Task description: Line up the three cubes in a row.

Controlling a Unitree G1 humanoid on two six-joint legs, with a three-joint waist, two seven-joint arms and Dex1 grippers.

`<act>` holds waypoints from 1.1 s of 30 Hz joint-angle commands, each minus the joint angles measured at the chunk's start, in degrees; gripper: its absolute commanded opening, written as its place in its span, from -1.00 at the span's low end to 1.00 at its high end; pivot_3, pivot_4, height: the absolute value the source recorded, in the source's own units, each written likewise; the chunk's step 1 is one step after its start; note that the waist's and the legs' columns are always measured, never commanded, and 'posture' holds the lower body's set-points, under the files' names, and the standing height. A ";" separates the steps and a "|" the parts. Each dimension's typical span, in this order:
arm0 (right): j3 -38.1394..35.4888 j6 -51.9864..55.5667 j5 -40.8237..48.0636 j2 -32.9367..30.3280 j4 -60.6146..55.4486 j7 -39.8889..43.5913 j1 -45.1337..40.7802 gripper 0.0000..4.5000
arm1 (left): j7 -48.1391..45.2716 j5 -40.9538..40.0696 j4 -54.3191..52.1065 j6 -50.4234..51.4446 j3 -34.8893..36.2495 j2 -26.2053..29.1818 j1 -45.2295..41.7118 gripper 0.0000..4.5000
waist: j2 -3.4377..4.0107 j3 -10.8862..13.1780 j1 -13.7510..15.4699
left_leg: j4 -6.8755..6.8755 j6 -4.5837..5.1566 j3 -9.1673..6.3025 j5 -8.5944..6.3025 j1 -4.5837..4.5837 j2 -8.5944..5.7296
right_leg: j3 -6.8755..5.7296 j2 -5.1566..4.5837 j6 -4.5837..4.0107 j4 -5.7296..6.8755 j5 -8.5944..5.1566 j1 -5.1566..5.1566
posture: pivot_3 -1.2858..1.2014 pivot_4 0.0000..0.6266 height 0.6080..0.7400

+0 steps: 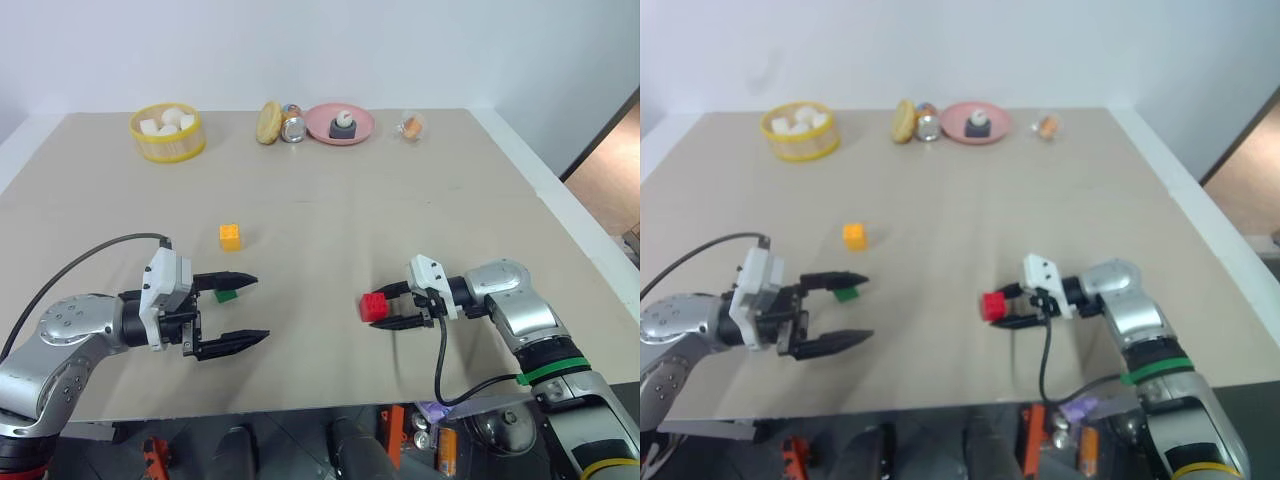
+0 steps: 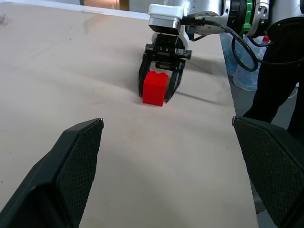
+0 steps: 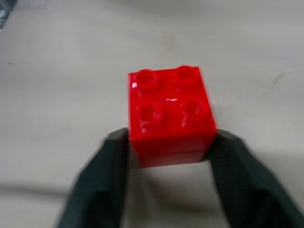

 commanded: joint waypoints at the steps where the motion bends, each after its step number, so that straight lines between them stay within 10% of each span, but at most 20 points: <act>1: -2.55 1.32 0.23 -0.93 -0.44 -1.44 -0.73 0.75 | 0.28 -0.27 -0.26 -0.75 -0.02 -0.36 -1.42 1.00 | 0.00 0.00 -0.03 | 0.02 0.00 0.00 0.00 0.01 0.00 | 0.00 0.00 0.00 0.00 0.01 0.00 | 0.03 -0.52 1.00; 19: -7.30 3.94 0.96 -14.34 13.57 5.99 -9.93 0.91 | 11.55 -11.67 -1.58 5.94 14.38 -1.69 2.62 1.00 | 0.04 0.02 0.73 | -0.01 0.04 0.10 0.03 0.01 0.00 | 0.01 -0.06 0.00 0.03 0.00 -0.07 | 0.03 -0.52 1.00; 26: -17.93 18.27 10.57 -7.60 16.96 -3.34 -24.69 0.91 | 23.64 -10.37 1.09 5.42 20.08 -4.51 2.83 1.00 | 0.06 0.04 0.34 | 0.11 0.03 0.06 0.04 0.04 -0.02 | 0.03 -0.03 0.01 0.04 0.14 -0.01 | 0.03 -0.52 1.00; 33: -16.49 24.68 13.35 -1.41 1.24 -4.96 -19.69 0.91 | 16.12 -4.04 4.28 -0.54 22.63 -3.15 14.53 1.00 | -0.02 -0.02 0.53 | -0.05 -0.11 0.01 -0.09 -0.09 -0.01 | 0.00 -0.02 0.03 0.08 -0.20 -0.10 | 0.03 -0.52 1.00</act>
